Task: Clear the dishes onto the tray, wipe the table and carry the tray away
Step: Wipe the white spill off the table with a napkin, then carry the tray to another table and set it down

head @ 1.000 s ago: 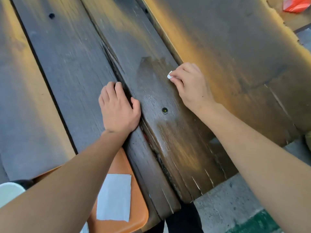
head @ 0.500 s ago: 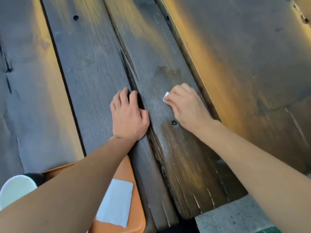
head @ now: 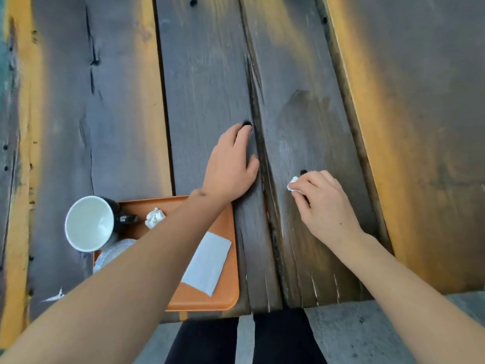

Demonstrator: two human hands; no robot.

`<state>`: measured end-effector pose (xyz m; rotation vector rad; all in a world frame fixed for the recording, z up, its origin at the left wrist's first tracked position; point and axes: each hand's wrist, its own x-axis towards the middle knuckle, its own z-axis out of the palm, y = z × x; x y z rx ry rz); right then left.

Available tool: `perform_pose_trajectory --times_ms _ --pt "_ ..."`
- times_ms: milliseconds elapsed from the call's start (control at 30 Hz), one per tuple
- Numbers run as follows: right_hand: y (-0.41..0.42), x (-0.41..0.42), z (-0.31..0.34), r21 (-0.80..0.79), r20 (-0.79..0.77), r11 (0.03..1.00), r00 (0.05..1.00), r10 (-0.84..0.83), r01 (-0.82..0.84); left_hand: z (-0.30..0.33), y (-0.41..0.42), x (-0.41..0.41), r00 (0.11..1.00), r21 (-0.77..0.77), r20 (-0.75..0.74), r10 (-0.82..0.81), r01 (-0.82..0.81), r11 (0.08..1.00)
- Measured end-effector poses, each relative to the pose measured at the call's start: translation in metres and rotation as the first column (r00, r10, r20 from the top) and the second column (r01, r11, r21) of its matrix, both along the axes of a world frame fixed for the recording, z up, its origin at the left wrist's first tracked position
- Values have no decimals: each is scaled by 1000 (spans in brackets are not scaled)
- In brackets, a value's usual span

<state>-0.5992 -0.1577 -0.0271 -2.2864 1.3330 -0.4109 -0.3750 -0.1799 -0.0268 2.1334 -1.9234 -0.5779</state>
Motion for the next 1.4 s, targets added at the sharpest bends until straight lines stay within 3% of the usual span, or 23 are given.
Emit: perform_pose_trajectory --times_ms 233,367,500,700,867,1067,1133,1267,1400 --pt "36 29 7 62 81 994 992 -97 92 35 183 9 999 62 25 40 -42 997" --pt "63 63 23 103 142 992 986 -89 75 20 250 14 996 80 36 -78 75 994" --pt "80 89 29 112 140 993 989 -37 22 15 265 12 992 149 29 -121 115 982" --pt "84 125 21 78 134 995 990 51 -62 17 259 -6 999 170 37 -11 4 985" --pt "72 153 12 14 111 990 984 138 -140 27 265 4 1000 6 -7 29 -29 1000" --pt "72 166 7 6 23 988 987 157 -157 44 281 74 942 -152 -78 326 -334 930" --pt "77 163 11 32 -2 993 994 113 -113 43 290 107 913 -154 -41 405 -406 901" --pt "97 145 20 106 36 990 995 -96 92 37 306 155 924 -82 23 381 -379 922" --pt "123 129 23 320 25 847 890 -456 425 41 298 186 795 41 -132 592 -593 805"
